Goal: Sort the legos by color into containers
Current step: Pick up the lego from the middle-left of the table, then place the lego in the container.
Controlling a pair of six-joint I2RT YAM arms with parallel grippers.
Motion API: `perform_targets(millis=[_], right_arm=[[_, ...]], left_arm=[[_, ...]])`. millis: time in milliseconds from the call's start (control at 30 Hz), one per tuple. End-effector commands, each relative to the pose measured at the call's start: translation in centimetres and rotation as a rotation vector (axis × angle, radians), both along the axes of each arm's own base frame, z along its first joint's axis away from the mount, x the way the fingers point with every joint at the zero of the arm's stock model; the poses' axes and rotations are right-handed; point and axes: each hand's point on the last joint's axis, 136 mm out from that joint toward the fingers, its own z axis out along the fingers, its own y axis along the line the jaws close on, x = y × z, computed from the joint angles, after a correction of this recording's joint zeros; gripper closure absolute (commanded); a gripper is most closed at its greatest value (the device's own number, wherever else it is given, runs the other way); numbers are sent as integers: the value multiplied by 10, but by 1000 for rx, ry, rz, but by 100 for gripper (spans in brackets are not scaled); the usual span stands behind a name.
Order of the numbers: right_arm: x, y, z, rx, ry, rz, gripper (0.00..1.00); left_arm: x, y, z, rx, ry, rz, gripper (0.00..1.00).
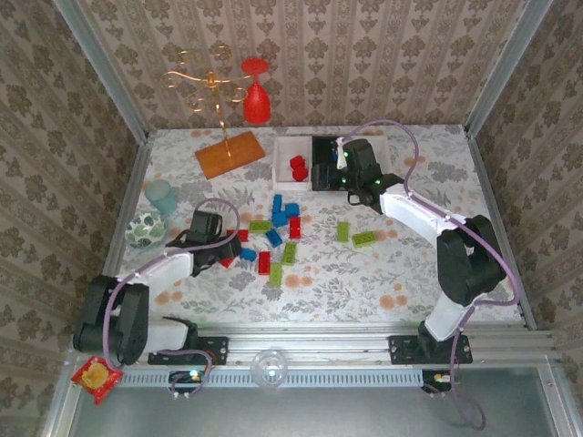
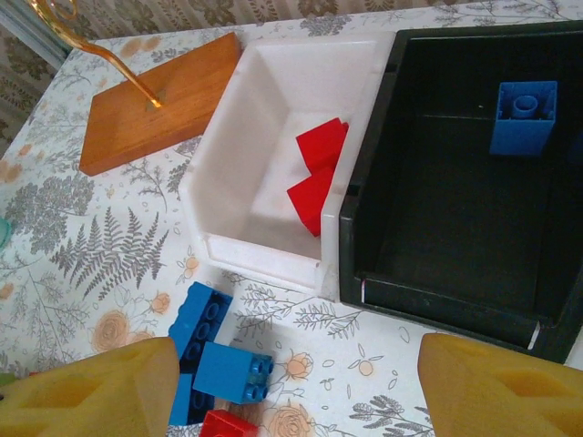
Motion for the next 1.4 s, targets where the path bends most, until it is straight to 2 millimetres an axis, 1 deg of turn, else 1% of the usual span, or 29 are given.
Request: perform_targets(millis=[0, 133, 233, 333, 567, 633, 700, 733, 767, 800, 833, 867, 900, 933, 1000, 1067, 1133, 1167, 1267, 1367], right_arm=[[-4, -8, 15, 8, -37, -25, 28], [-6, -12, 14, 6, -35, -32, 28], [-8, -12, 13, 11, -36, -33, 28], [-9, -13, 11, 6, -31, -32, 28], [-14, -20, 10, 2, -24, -45, 28], [-18, -24, 10, 1, -21, -52, 28], [-24, -30, 11, 2, -18, -66, 27], [-27, -33, 13, 2, -21, -78, 27], [-31, -41, 13, -3, -19, -104, 27], [-35, -48, 14, -3, -22, -128, 27], [-38, -56, 14, -1, -22, -153, 27], [-42, -66, 14, 4, -24, -187, 27], [-45, -79, 13, 9, -26, -226, 27], [-48, -90, 12, 10, -29, -264, 27], [-57, -116, 16, 19, -51, -357, 27], [-67, -137, 17, 44, -69, -435, 27], [-77, -148, 21, 92, -93, -479, 27], [-84, -152, 19, 97, -99, -494, 27], [-98, -167, 25, 77, -128, -543, 27], [-109, -177, 29, 58, -144, -572, 26]], left_arm=[[16, 2, 3, 28, -26, 9, 28], [31, 8, -3, 50, -27, 35, 28], [42, 15, -5, 81, -42, 61, 31], [47, 20, -11, 110, -28, 67, 35], [47, 22, -8, 116, -48, 76, 58], [47, 24, -4, 125, -73, 91, 64], [50, 27, 9, 138, -126, 111, 68], [53, 26, 19, 143, -163, 116, 70], [58, 22, 35, 152, -217, 109, 72], [65, 14, 53, 160, -276, 91, 73], [72, -1, 72, 161, -333, 55, 73], [79, -21, 93, 159, -394, 9, 73], [85, -49, 111, 144, -445, -58, 73], [90, -73, 124, 125, -477, -110, 73], [103, -130, 146, 87, -531, -231, 73], [115, -176, 160, 72, -561, -332, 72], [127, -215, 169, 55, -578, -408, 72], [133, -233, 170, 35, -582, -441, 72], [147, -282, 172, -21, -592, -528, 71], [159, -326, 166, -49, -597, -603, 71]])
